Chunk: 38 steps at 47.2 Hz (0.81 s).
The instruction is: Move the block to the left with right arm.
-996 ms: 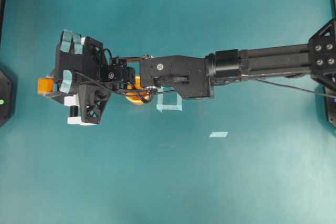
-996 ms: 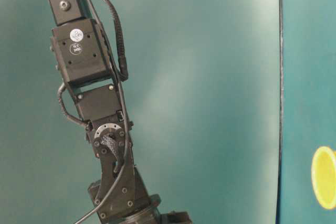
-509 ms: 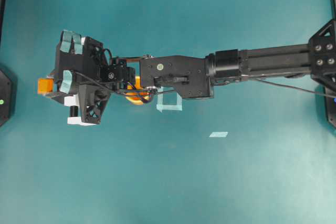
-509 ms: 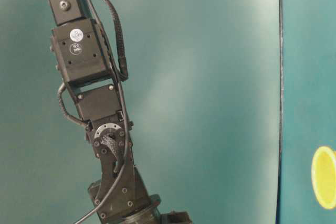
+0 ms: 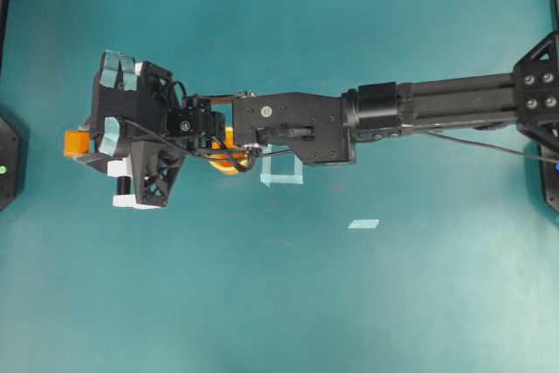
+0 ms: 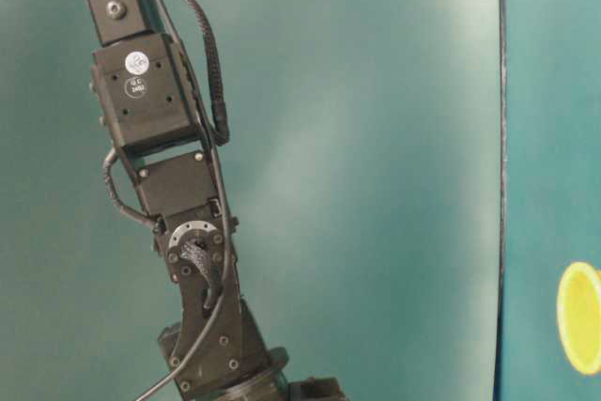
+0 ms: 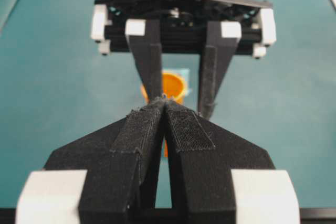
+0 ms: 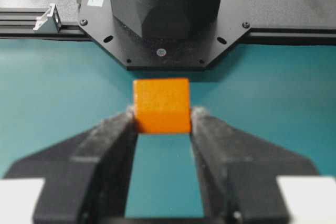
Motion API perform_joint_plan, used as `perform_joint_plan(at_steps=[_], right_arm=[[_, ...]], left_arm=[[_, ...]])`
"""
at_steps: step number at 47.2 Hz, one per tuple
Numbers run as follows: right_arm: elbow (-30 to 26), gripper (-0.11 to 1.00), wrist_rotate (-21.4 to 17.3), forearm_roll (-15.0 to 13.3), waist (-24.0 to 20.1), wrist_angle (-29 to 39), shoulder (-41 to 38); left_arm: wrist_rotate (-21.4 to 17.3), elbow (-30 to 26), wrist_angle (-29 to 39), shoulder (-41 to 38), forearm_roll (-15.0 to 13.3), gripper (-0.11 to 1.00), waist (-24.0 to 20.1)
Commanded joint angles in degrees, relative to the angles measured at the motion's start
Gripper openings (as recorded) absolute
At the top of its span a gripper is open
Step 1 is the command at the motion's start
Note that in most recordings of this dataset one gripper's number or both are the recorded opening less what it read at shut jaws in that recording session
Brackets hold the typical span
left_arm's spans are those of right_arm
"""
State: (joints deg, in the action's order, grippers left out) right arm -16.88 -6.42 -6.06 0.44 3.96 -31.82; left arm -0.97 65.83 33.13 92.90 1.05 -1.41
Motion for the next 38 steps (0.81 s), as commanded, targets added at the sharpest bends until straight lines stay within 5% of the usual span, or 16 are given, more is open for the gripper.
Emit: perform_joint_plan(at_steps=[1,20,38], right_arm=[[-1.41,0.40,-0.18,0.09,-0.18,-0.18,1.49],[-1.49,0.40,-0.35,0.26,-0.26,-0.18,1.49],[-1.41,0.40,-0.35,3.78,-0.18,-0.53,1.49]], left_arm=[[-0.09,-1.49,-0.26,-0.44,0.09,0.00,-0.18],[-0.09,-1.49,-0.18,-0.35,0.09,0.00,-0.18],[-0.09,-1.49,-0.18,-0.44,0.18,0.00,-0.18]])
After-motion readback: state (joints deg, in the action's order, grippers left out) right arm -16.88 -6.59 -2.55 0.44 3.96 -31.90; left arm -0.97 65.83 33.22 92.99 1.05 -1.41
